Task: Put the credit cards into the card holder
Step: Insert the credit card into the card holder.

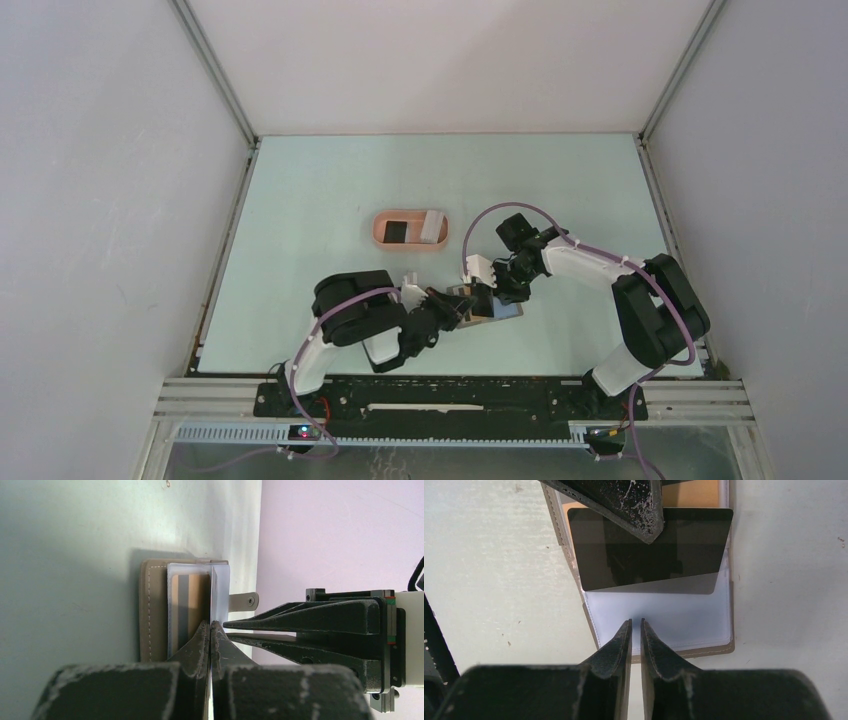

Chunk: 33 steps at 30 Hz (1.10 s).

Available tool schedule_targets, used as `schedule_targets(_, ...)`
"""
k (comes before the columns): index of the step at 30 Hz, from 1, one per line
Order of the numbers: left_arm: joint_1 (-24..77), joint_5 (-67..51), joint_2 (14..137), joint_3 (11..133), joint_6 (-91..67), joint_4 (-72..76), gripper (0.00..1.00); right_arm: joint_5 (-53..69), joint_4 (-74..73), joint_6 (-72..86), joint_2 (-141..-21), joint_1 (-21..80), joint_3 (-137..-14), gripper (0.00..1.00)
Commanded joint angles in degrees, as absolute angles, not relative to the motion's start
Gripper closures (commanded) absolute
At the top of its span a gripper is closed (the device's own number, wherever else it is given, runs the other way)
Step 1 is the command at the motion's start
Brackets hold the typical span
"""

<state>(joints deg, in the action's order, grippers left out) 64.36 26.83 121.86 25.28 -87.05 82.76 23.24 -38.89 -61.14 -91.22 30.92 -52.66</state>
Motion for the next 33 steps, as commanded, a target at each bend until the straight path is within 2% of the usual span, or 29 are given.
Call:
schedule_targets(1,65.0,30.0,121.7,26.5,-86.9,80.9,1.00,24.5,-39.1,-60.4,-90.5,31.6,-54.4,0.80)
schedule_targets(17,65.3,30.4,121.0,27.3,-86.1,78.4,0.99,25.7,-38.8,-59.4,-89.2,31.7,-54.4,0.76)
schedule_targets(33,65.3,26.5,119.2,27.2,-83.7,77.8,0.85,29.8,-39.9,-58.4,-87.0,29.4,-55.1,0.72)
